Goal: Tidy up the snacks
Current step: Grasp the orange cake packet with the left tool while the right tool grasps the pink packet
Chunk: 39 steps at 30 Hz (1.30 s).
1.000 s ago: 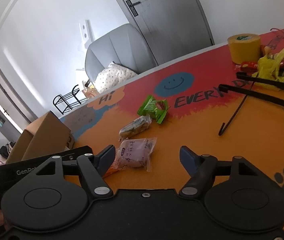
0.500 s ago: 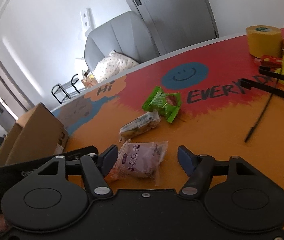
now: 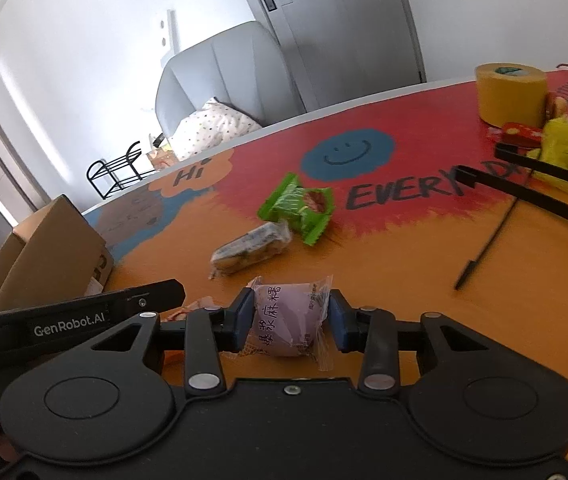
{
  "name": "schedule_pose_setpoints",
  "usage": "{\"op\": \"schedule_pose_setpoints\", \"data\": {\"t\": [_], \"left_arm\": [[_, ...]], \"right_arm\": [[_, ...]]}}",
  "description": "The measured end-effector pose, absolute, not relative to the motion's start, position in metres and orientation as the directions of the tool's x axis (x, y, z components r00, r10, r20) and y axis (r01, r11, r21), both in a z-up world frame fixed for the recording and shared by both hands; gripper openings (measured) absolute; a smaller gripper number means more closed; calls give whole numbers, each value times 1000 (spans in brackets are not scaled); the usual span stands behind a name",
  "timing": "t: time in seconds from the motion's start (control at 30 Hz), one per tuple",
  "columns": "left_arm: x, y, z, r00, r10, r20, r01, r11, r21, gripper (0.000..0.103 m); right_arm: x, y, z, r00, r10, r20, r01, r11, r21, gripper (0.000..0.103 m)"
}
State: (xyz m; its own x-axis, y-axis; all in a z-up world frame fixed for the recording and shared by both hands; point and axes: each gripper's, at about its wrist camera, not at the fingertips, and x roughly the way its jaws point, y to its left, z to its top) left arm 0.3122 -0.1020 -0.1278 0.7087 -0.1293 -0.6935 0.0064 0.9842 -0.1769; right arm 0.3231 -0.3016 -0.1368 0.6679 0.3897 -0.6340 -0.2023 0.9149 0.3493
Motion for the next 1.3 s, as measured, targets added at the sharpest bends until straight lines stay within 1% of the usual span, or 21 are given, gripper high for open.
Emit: {"op": "schedule_pose_setpoints", "data": {"t": [0.33,0.47,0.53,0.6,0.67,0.8,0.93,1.03,1.07,1.1,1.13,1.17,1.2,1.3], "left_arm": [[303,-112,-130,683,-188,-706,68,978,-195,46],[295,-113,-128,678,-203,-706,78,976,-205,50],[291,-114,-129,672,-207,-711,83,975,-206,54],[287,-116,-130,666,-210,-716,85,975,-206,67],[282,-118,-131,671,-205,-712,91,977,-194,72],[283,-122,-137,676,-170,-717,71,984,-165,72],[285,-130,-140,678,-171,-715,90,985,-150,72],[285,-137,-142,683,-146,-716,95,989,-111,71],[285,-139,-142,686,-136,-715,93,991,-100,68],[285,-139,-142,687,-132,-715,93,991,-94,66],[285,-139,-142,687,-128,-715,93,992,-88,63],[284,-139,-142,688,-119,-716,92,993,-77,56],[284,-138,-141,687,-117,-717,91,993,-74,53],[284,-132,-140,681,-120,-722,78,993,-92,51]], "right_arm": [[315,-315,-136,677,362,-641,-162,923,350,38],[310,-315,-137,676,359,-644,-157,924,350,38],[306,-315,-137,674,359,-646,-156,924,350,38],[303,-314,-137,671,362,-647,-158,923,352,38],[299,-315,-138,673,358,-647,-156,924,349,38],[293,-318,-137,672,352,-651,-150,926,347,38],[288,-323,-137,674,345,-653,-147,929,340,38],[287,-324,-137,675,342,-654,-143,930,339,38],[287,-324,-137,675,341,-654,-144,931,336,40],[287,-323,-136,676,338,-655,-146,932,330,45],[287,-322,-136,677,338,-654,-150,933,326,46],[287,-319,-136,677,337,-654,-154,934,322,50],[288,-317,-136,679,333,-654,-157,937,313,52],[290,-309,-136,683,319,-657,-167,944,285,56]]}}
